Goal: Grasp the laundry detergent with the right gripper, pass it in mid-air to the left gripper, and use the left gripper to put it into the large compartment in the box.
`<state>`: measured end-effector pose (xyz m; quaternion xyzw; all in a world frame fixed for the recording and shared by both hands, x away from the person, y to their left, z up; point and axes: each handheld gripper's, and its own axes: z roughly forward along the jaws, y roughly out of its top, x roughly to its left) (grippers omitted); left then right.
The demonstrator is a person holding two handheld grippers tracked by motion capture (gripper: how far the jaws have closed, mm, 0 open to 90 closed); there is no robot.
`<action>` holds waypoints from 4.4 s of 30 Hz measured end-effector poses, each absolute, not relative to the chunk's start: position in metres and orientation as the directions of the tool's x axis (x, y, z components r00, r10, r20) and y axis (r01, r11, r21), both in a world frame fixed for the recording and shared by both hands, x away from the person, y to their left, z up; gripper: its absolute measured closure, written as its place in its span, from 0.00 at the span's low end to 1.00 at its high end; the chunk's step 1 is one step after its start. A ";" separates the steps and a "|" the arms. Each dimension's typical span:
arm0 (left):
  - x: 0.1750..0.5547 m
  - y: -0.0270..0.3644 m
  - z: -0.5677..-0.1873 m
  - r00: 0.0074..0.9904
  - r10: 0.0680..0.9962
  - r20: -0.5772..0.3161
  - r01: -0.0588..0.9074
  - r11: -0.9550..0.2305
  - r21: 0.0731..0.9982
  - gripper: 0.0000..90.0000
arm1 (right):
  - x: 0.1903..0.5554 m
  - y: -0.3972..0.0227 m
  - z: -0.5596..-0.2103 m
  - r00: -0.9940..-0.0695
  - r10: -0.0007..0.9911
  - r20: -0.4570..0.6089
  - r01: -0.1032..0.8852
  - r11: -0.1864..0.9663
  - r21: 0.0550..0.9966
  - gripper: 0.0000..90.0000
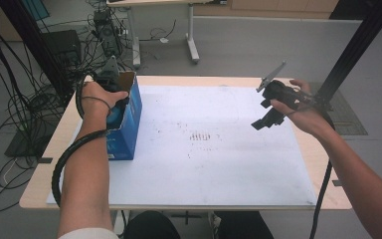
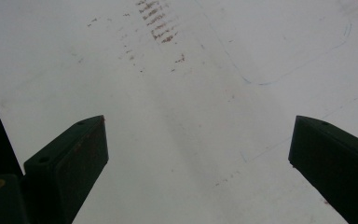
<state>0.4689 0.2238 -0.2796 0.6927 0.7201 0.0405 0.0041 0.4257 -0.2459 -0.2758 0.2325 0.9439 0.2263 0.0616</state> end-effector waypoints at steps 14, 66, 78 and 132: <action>0.468 0.224 -0.280 -0.044 0.998 0.045 0.997 0.040 0.069 0.39 | 0.425 -0.245 -0.274 -0.885 0.465 -0.013 0.410 0.792 0.453 0.05; 0.448 0.209 -0.221 -0.017 0.997 0.077 0.992 0.007 0.127 0.24 | 0.428 -0.247 -0.273 -0.882 0.471 -0.004 0.412 0.776 0.478 0.05; 0.444 0.174 -0.187 0.058 0.995 0.087 0.975 -0.076 0.210 0.14 | 0.434 -0.251 -0.270 -0.873 0.488 -0.003 0.432 0.775 0.461 0.05; 0.461 0.064 -0.194 0.273 0.962 0.028 0.933 -0.272 0.235 0.10 | 0.453 -0.251 -0.258 -0.861 0.508 -0.038 0.453 0.798 0.397 0.05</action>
